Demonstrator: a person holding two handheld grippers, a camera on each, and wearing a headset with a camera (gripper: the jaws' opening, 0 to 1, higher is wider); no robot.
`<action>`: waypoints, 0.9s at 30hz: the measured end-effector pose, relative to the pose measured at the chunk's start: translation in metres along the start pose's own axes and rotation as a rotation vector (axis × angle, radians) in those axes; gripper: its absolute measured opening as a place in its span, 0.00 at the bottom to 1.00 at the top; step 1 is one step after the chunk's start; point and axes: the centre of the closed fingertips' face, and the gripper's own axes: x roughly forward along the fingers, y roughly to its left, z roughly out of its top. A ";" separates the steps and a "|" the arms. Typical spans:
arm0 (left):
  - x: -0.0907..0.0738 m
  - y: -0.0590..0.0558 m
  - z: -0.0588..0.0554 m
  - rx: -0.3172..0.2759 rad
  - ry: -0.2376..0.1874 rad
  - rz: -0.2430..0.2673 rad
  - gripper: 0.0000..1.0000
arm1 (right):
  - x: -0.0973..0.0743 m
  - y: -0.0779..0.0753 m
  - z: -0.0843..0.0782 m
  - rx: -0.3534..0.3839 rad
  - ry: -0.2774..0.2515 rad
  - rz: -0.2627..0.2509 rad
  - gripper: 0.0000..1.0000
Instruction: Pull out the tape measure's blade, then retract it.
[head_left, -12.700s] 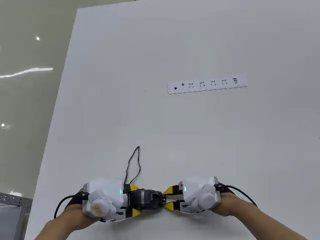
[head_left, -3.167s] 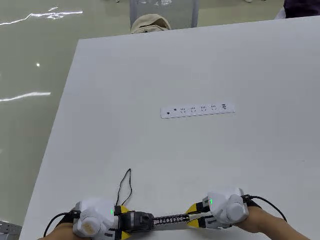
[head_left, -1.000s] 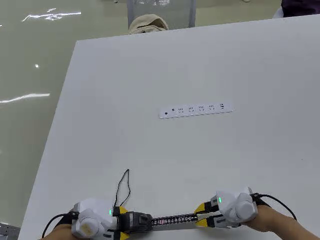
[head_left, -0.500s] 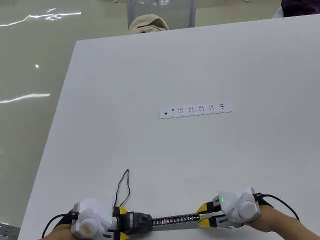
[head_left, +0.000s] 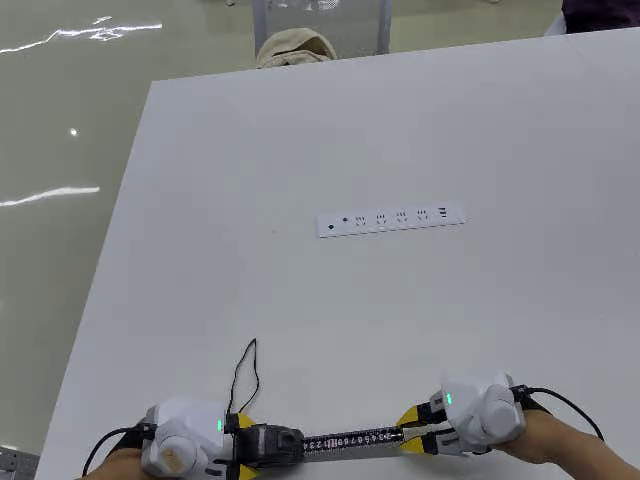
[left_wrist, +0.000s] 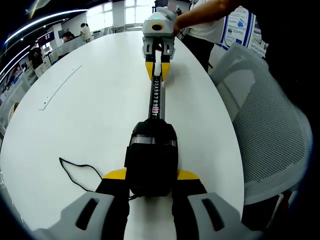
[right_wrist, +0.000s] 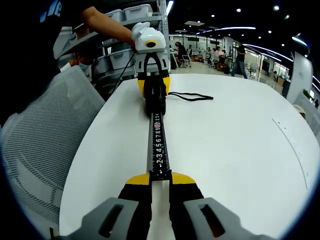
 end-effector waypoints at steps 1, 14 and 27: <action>0.000 0.000 0.000 0.000 0.000 0.000 0.28 | 0.000 0.000 -0.001 0.000 0.000 0.000 0.10; 0.000 0.000 0.000 0.001 0.001 -0.002 0.28 | -0.006 -0.001 -0.005 0.006 0.006 -0.003 0.10; 0.000 0.000 0.000 0.005 0.002 -0.002 0.28 | -0.010 -0.001 -0.006 0.007 0.007 -0.004 0.10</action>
